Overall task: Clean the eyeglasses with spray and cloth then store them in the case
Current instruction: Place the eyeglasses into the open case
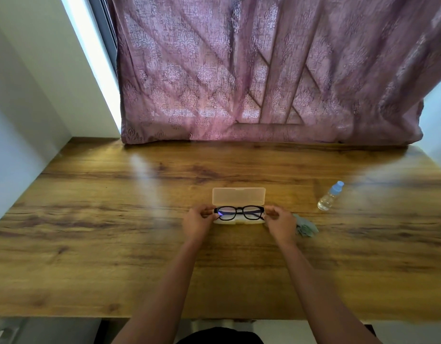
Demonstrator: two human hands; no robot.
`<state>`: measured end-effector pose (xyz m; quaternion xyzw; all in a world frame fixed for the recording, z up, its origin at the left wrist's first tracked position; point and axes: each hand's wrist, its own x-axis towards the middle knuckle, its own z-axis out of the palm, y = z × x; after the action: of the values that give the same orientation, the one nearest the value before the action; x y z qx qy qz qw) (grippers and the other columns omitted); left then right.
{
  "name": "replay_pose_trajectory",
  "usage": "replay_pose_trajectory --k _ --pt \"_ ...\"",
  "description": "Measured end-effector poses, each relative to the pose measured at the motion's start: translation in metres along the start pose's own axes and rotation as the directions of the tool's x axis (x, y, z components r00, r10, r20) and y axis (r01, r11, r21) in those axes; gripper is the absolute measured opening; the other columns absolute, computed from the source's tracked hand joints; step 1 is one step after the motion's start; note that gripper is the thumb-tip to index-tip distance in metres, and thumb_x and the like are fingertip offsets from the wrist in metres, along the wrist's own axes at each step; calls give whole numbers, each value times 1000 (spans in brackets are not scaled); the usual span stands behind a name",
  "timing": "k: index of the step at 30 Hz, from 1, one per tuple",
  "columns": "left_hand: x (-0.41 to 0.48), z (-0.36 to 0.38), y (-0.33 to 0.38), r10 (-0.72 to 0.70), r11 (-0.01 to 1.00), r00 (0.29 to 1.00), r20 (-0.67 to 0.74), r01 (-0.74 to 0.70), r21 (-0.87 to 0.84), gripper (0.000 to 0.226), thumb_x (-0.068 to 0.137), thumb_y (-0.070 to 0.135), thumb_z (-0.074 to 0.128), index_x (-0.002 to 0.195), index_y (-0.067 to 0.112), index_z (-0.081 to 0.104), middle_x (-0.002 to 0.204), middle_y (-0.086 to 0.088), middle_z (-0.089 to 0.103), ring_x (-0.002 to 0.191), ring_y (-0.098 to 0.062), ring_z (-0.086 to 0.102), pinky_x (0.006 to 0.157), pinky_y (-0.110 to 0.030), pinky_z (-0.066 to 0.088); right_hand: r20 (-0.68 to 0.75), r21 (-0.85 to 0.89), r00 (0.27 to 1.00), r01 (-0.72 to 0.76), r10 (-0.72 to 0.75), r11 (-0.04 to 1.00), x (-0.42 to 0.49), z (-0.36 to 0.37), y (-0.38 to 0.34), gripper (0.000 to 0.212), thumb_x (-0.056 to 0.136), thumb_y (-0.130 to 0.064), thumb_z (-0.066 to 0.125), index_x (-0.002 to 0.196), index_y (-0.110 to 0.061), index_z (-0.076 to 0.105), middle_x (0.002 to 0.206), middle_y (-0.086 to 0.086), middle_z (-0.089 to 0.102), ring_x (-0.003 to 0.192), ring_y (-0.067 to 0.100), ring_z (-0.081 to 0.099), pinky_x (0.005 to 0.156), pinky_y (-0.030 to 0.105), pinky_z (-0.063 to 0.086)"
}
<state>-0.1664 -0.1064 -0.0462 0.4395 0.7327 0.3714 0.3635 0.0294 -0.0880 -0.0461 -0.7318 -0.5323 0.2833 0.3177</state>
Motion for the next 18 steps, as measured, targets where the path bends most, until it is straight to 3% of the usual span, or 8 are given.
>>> replay_pose_trajectory --k 5,10,14,18 --pt "-2 1 -1 -30 999 1000 -5 30 -23 28 78 15 71 106 18 67 96 3 68 88 -7 59 76 -22 48 -8 -13 1000 28 -28 1000 0 -1 -1 33 83 -5 61 115 -15 62 113 6 66 98 17 61 86 30 52" --pt "-2 3 -3 -45 997 999 -19 44 -71 26 76 10 73 100 17 68 89 4 66 85 -9 62 76 -24 52 -4 -97 984 179 -181 979 -7 -3 1 33 84 -4 60 116 -14 62 115 5 64 96 9 56 84 17 42" --pt "-4 5 -2 -43 997 998 -40 40 -73 22 75 6 72 93 18 67 88 1 67 83 -10 63 77 -27 55 0 -140 970 239 -242 961 -7 -2 3 32 83 -1 60 113 -12 64 120 10 60 109 20 56 98 30 45" --pt "-5 6 0 -33 998 998 -61 31 -47 23 76 5 71 94 18 66 88 1 65 84 -11 62 78 -28 56 16 -186 964 263 -264 947 -6 0 2 30 84 -3 60 112 -12 63 117 8 60 106 19 57 95 32 48"
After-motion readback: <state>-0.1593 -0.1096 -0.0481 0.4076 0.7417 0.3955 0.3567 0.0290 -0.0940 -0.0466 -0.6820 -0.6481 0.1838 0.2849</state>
